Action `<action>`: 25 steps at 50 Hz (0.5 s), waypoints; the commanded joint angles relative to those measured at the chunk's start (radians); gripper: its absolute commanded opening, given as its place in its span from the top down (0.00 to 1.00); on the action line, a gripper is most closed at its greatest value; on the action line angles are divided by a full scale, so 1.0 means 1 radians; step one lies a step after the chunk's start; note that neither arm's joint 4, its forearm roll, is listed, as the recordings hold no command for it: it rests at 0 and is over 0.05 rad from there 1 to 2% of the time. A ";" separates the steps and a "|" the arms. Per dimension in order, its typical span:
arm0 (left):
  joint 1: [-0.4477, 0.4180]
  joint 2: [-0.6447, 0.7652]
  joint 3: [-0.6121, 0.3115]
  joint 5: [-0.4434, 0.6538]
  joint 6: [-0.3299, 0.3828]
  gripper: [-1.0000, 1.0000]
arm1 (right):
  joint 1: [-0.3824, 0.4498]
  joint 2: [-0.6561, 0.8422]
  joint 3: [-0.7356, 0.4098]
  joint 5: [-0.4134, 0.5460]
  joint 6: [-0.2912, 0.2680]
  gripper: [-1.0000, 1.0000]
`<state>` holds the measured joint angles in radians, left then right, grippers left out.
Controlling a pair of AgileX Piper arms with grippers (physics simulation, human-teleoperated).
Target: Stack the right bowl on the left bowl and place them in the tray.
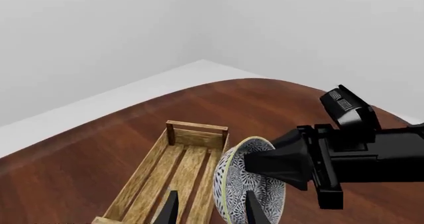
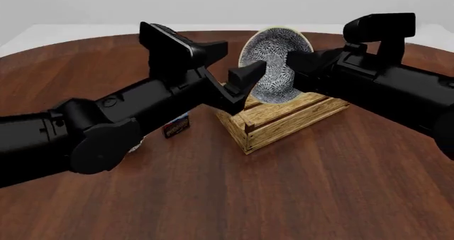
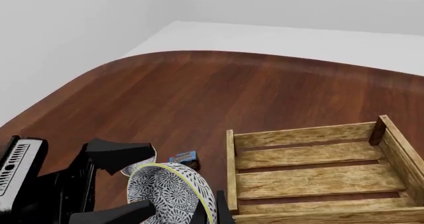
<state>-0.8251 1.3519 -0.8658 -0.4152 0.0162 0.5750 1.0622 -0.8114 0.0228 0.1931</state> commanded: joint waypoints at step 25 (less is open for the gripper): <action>0.023 0.140 -0.058 -0.024 -0.027 0.00 | 0.001 0.016 -0.011 -0.005 -0.002 1.00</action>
<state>-0.8081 1.4597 -0.9161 -0.4373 -0.0046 0.5722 1.0820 -0.8109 0.0222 0.1892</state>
